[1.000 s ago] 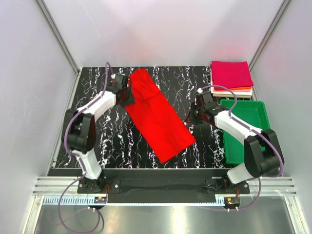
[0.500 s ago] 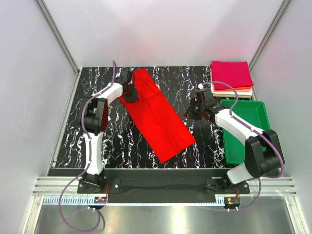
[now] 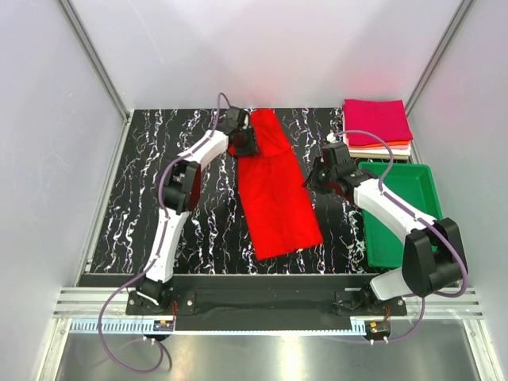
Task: Fold and stack the t-shirts
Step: Fold the tshirt
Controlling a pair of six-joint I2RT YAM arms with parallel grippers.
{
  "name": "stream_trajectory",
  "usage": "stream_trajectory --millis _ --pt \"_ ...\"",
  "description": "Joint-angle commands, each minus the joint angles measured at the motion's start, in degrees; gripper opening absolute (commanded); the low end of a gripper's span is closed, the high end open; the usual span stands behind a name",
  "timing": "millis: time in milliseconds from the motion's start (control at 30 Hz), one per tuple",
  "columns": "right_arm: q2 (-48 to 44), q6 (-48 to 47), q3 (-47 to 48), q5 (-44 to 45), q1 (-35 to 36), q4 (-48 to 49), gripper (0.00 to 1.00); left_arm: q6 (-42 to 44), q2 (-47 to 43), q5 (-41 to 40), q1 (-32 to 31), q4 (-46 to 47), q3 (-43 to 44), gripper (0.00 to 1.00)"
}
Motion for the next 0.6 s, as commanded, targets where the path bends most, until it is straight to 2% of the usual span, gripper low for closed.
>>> stream_trajectory --millis 0,233,367,567 --pt "-2.3 -0.1 2.5 1.7 -0.1 -0.3 0.15 1.0 3.0 4.6 -2.5 -2.9 2.5 0.39" --pt "-3.5 -0.1 1.1 1.9 -0.2 -1.5 0.15 4.2 -3.3 2.0 -0.7 -3.5 -1.5 0.41" --pt "-3.5 0.3 0.2 1.9 -0.2 -1.3 0.15 6.5 -6.1 1.1 0.8 -2.9 -0.7 0.42" --pt "-1.8 0.3 0.7 1.5 -0.1 -1.1 0.15 5.0 -6.3 2.4 3.5 -0.7 0.3 0.39"
